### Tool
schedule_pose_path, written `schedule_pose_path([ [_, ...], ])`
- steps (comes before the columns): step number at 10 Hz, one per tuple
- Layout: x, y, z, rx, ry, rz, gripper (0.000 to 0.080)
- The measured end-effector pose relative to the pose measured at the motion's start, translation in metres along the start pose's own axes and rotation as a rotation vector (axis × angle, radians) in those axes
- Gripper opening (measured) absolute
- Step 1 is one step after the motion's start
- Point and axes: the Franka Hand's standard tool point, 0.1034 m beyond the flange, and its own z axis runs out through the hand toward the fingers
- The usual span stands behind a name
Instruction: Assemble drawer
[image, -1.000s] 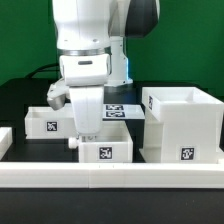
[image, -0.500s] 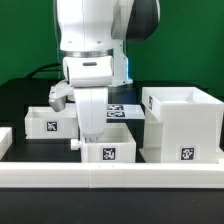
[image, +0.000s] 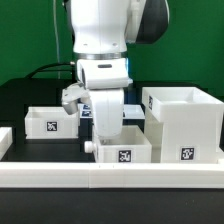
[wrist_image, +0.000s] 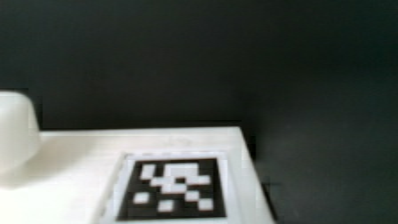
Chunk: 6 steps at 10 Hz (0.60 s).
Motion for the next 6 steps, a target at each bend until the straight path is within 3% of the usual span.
schedule_pose_path([
  [2, 0.0083, 0.0034, 0.0017, -0.005, -0.005, -0.028, 0.0042],
  [4, -0.0010, 0.0033, -0.0003, -0.004, -0.006, -0.018, 0.0042],
  [6, 0.0002, 0.0018, 0.0022, 0.000, -0.005, -0.013, 0.0042],
])
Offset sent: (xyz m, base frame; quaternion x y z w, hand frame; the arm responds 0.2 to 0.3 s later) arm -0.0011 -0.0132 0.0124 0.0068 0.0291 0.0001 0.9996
